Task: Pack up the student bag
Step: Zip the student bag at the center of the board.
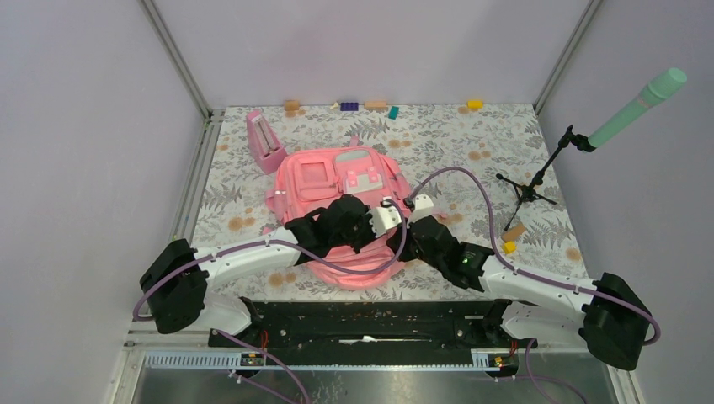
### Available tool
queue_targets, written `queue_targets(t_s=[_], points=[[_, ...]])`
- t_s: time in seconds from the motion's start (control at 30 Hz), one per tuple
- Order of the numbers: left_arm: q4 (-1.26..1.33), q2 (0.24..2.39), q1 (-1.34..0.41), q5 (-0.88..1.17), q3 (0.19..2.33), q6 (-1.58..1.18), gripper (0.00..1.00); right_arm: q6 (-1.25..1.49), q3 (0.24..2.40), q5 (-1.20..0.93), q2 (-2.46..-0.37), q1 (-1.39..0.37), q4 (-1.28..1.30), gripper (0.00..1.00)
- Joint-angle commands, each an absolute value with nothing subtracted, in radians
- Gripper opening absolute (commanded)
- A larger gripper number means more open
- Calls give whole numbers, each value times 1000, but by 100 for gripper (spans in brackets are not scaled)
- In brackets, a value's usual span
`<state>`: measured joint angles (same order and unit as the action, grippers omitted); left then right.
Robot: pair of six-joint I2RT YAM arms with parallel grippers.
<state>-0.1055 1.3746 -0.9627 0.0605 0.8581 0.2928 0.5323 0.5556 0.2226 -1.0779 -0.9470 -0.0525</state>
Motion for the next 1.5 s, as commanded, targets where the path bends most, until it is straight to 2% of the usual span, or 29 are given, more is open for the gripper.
queue_targets(t_s=[0.0,0.07,0.47,0.5,0.63,0.9,1.47], points=[[-69,1362,-965,76,899,274,0,524,521,228,-1098,-946,-146,12],[-69,1356,-965,86,897,269,0,516,515,232,-1108,-946,-176,16],[-65,1325,-965,96,893,255,0,514,528,241,-1205,-946,-213,22],[-65,1323,-965,95,892,255,0,521,527,251,-1208,-946,-209,20],[-74,1311,-965,85,889,252,0,543,524,304,-1199,-946,-165,0],[-113,1243,-965,52,860,235,0,524,522,369,-1148,-929,-98,0],[-207,1116,-968,81,817,223,0,447,535,233,-1085,-811,-58,0]])
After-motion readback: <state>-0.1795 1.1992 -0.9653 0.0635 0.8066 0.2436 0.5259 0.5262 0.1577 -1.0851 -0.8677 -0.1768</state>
